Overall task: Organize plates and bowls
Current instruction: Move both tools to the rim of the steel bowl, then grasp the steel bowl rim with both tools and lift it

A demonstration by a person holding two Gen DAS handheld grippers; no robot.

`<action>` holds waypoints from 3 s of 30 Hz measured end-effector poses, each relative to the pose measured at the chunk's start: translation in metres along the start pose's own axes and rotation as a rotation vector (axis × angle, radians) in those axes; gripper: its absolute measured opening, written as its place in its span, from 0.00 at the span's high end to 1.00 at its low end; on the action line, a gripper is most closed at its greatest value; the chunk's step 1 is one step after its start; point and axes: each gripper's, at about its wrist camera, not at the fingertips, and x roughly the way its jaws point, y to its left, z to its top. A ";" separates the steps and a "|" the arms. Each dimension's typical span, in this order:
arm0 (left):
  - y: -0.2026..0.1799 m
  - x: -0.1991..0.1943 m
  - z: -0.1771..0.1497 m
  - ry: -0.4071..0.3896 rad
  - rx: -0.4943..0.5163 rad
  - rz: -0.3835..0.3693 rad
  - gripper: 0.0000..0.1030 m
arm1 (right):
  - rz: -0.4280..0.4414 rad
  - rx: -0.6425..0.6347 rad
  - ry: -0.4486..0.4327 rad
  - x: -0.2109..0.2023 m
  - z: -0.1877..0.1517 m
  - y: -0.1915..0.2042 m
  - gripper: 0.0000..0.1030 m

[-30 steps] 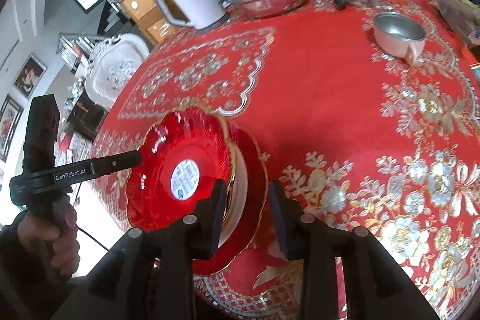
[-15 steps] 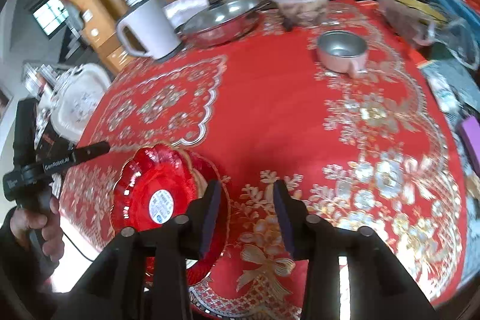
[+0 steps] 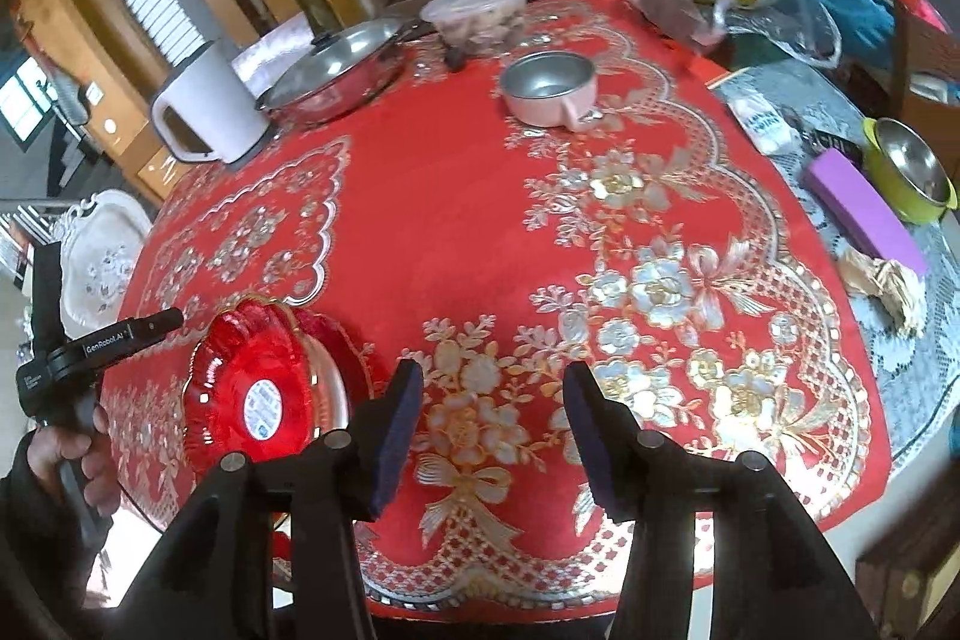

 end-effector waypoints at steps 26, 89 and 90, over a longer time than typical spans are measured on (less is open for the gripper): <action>-0.106 -0.042 0.236 -0.287 -0.003 0.042 0.32 | 0.092 -0.075 -0.143 0.015 0.179 -0.119 0.42; -0.250 0.150 0.090 0.271 0.164 -0.085 0.90 | 0.216 -0.142 0.155 0.155 0.173 -0.052 0.83; -0.253 0.146 0.093 0.265 0.167 -0.096 0.90 | 0.210 -0.137 0.144 0.148 0.174 -0.051 0.83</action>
